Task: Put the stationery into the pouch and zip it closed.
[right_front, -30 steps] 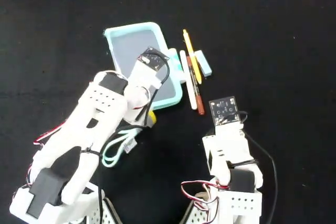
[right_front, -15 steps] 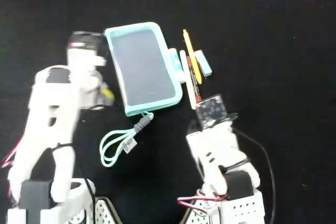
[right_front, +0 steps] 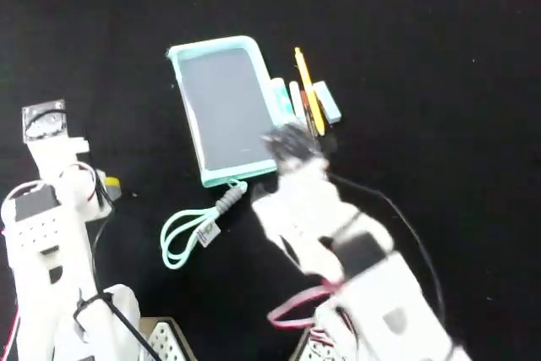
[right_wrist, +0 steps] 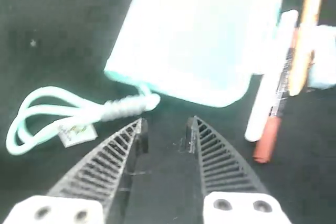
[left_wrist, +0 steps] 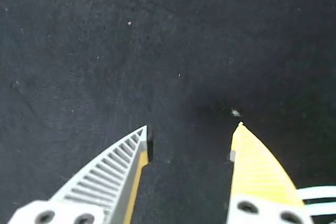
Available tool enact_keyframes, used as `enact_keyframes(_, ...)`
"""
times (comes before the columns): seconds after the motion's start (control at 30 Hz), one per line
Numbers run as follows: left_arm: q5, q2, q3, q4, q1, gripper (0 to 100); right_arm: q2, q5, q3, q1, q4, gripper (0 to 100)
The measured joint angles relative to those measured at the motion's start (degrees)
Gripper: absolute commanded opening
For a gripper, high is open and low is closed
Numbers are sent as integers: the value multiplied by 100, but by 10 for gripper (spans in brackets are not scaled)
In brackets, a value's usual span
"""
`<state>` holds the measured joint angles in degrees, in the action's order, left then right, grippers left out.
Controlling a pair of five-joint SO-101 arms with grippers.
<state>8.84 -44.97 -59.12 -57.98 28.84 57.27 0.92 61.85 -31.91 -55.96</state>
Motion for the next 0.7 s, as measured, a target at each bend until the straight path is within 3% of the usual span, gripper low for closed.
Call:
enact_keyframes(0.2,0,-53,-35,18,18,260,-2989,-826,-1662,-343,-123,212)
enact_keyframes(0.33,-211,-53,-35,18,88,260,-4448,-1407,-2840,-440,-659,179)
enact_keyframes(0.7,-378,-53,-44,18,123,260,-6189,-2233,-4193,-809,-1002,202)
